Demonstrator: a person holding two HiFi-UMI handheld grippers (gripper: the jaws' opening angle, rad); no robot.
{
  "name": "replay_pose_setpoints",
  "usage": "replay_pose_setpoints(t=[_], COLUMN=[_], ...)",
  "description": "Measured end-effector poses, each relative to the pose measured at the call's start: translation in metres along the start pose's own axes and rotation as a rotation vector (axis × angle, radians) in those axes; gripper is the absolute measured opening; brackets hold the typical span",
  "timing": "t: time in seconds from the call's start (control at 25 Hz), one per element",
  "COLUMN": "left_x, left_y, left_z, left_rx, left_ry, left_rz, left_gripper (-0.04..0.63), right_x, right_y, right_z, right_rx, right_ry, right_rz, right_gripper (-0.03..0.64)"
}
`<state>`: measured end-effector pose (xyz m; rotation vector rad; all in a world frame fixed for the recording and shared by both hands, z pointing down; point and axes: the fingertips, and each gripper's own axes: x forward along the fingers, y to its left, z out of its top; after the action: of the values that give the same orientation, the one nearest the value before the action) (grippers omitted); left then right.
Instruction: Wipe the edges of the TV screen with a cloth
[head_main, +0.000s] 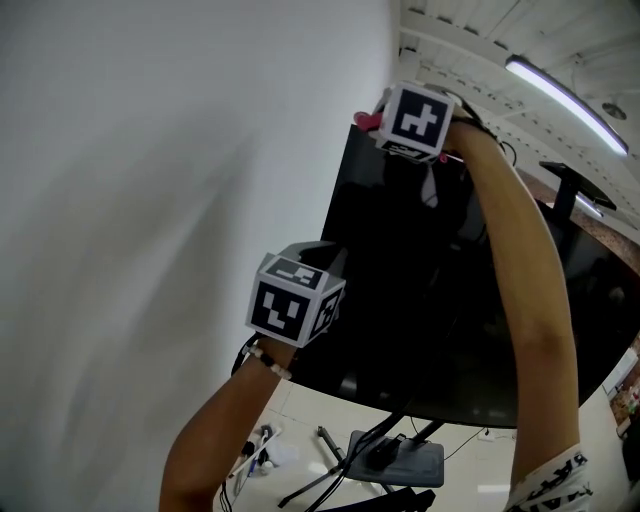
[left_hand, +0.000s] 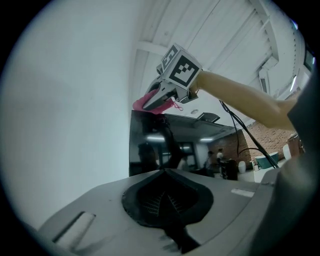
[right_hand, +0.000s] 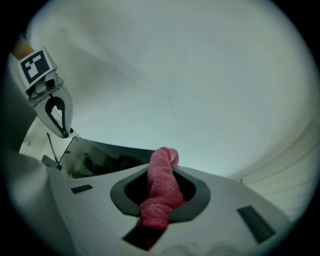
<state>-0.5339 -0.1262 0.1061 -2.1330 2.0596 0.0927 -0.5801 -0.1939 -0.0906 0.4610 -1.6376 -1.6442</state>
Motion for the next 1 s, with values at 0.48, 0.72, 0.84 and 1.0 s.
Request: replay_pose_setpoints(t=[0.48, 0.72, 0.84, 1.0], left_x=[-0.035, -0.046, -0.054, -0.061], left_y=[0.018, 0.006, 0.002, -0.002], left_z=[-0.005, -0.001, 0.001, 0.005], left_rx=[-0.014, -0.023, -0.026, -0.041], left_ry=[-0.008, -0.039, -0.05, -0.072], left_rz=[0.006, -0.023, -0.037, -0.059], left_gripper=[0.002, 0.001, 0.001, 0.0], right_x=[-0.006, 0.013, 0.015, 0.017], right_y=[0.012, 0.025, 0.025, 0.022], right_z=[0.05, 0.036, 0.03, 0.028], right_rx=[1.038, 1.285, 1.396, 1.464], right_ry=[-0.519, -0.507, -0.527, -0.502], right_rz=[-0.05, -0.074, -0.037, -0.01], right_gripper=[0.077, 0.077, 0.075, 0.075])
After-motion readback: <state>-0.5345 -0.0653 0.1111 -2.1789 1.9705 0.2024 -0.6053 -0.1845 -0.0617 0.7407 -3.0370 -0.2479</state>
